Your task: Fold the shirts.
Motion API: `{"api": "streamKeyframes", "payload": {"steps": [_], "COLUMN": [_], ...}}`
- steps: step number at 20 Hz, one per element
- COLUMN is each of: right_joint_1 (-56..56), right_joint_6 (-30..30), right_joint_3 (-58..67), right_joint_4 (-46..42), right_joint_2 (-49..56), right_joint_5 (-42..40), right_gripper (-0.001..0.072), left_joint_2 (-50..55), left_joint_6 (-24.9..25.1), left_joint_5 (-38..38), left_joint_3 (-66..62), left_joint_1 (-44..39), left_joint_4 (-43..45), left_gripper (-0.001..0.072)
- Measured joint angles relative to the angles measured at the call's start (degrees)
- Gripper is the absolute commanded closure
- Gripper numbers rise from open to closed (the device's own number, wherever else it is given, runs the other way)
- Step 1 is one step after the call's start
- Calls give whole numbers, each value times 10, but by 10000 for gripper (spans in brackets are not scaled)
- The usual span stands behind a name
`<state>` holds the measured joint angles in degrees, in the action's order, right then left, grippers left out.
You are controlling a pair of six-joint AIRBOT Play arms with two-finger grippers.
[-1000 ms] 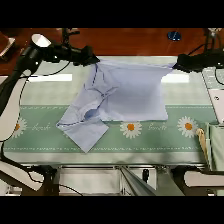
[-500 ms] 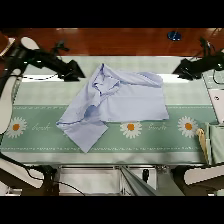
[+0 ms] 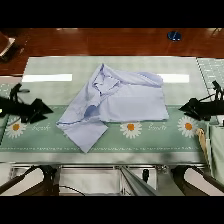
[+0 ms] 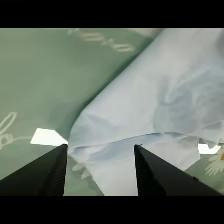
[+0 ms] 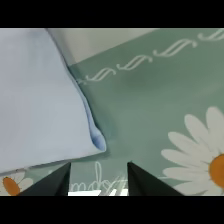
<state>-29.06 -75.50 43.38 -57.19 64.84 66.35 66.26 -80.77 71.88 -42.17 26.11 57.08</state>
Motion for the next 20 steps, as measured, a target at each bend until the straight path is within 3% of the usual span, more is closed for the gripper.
{"api": "streamKeyframes", "payload": {"steps": [4,8,16,17,19,20], "right_joint_1": [-2,-2,-1,-1,-1,-1], "right_joint_6": [28,38,39,37,34,29], "right_joint_3": [-71,-89,-96,-96,-96,-96], "right_joint_4": [59,77,86,86,86,86], "right_joint_2": [-55,-70,-75,-75,-75,-75], "right_joint_5": [-13,-12,-9,-10,-17,-24], "right_gripper": [300,300,300,300,300,300], "left_joint_2": [-59,-71,-32,-24,-9,-3], "left_joint_6": [45,78,136,139,150,155], "left_joint_5": [-32,-52,-121,-128,-145,-151], "left_joint_3": [135,193,225,224,222,221], "left_joint_1": [61,74,-31,-47,-72,-80], "left_joint_4": [-63,-99,-186,-192,-188,-185], "left_gripper": [203,205,215,304,682,679]}}
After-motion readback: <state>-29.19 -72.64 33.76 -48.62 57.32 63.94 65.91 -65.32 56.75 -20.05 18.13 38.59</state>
